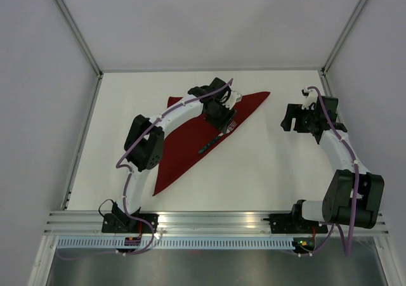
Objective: Fold the napkin, place the utensils inside, and roll it up
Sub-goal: Fold the napkin at the center of the board.
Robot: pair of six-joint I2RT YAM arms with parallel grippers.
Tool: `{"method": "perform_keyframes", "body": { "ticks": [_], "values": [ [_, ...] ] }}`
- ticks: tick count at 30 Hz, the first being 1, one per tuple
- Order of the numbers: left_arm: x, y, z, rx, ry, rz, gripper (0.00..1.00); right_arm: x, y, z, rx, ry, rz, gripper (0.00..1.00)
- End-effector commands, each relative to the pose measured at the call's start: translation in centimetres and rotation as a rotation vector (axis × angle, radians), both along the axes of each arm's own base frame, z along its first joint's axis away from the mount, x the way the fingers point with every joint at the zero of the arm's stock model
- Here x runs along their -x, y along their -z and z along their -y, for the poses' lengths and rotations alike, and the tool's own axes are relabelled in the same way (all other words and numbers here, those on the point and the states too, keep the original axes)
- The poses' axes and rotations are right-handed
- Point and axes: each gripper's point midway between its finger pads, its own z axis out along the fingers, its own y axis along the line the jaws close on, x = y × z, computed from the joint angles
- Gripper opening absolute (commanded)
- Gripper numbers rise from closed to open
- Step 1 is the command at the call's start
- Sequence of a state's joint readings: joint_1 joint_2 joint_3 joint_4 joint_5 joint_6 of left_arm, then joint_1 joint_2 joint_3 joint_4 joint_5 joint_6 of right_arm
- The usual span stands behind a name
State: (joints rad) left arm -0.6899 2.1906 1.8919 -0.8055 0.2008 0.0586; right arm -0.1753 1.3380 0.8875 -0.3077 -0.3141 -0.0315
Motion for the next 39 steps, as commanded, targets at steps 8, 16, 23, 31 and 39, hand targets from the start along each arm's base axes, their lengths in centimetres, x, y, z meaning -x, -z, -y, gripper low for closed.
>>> {"method": "perform_keyframes", "body": {
  "ticks": [8, 16, 23, 31, 39],
  "values": [
    [0.0, -9.9, 0.2, 0.151, -0.070, 0.150, 0.61, -0.5, -3.5, -0.9, -0.040, -0.035, 0.092, 0.86],
    [1.4, -18.9, -5.3, 0.236, -0.351, 0.313, 0.65, 0.3, -6.9, -9.3, 0.070, -0.262, 0.181, 0.83],
    [6.5, -28.1, -11.8, 0.432, -0.558, 0.457, 0.65, 2.1, -7.1, -19.8, 0.120, -0.524, 0.209, 0.79],
    [12.2, -33.3, -18.5, 0.589, -0.695, 0.580, 0.68, 8.5, -4.4, -32.7, 0.263, -0.853, 0.287, 0.75],
    [15.4, -34.0, -22.1, 0.605, -0.758, 0.598, 0.68, 16.9, -0.6, -42.8, 0.358, -1.150, 0.370, 0.71]
  ]
}}
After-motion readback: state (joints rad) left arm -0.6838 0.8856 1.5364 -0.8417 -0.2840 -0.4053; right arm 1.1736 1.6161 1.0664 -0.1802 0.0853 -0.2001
